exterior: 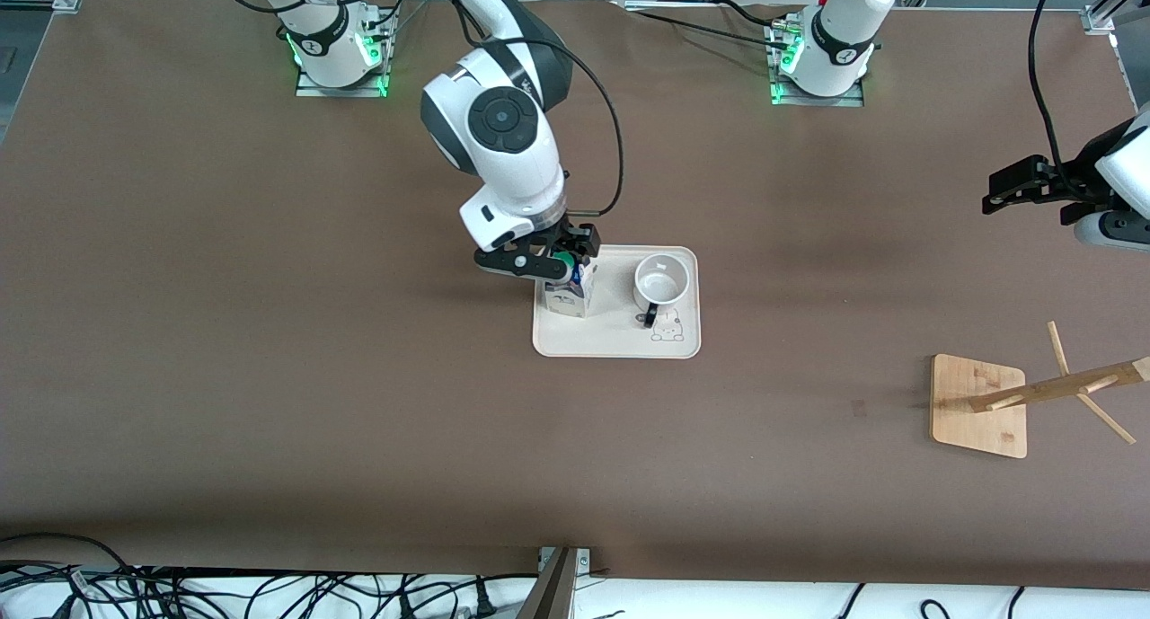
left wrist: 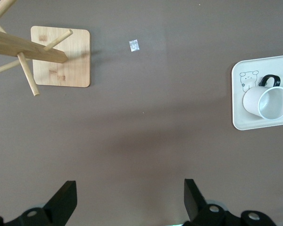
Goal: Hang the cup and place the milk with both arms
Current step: 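Lower the right gripper and grasp the blue milk carton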
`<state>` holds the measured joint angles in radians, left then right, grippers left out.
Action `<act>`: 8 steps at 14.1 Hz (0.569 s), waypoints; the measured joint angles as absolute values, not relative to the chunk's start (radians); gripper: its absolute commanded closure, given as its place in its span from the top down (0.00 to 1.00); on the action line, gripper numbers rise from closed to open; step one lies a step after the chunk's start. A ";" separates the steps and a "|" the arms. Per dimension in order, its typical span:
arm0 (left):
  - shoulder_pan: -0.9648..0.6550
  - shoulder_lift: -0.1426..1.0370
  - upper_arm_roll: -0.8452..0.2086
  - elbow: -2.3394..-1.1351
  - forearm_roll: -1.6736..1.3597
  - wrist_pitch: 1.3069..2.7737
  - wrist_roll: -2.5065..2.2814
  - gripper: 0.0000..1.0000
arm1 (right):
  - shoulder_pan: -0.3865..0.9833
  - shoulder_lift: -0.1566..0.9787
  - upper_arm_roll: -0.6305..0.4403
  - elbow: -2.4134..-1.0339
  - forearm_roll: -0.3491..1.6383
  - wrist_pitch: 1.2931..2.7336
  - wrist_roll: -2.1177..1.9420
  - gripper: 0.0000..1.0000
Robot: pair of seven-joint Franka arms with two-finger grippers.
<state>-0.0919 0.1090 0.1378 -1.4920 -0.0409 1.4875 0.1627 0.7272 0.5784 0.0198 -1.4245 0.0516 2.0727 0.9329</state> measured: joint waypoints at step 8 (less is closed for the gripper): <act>-0.092 0.109 0.138 -1.492 -0.041 1.488 0.163 1.00 | 0.738 0.619 0.001 -1.414 0.051 2.104 0.917 0.25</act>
<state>-0.0920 0.1093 0.1379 -1.4921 -0.0409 1.4875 0.1627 0.7384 0.6193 0.0012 -1.4138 0.0513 2.1040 0.9167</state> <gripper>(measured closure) 0.000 0.555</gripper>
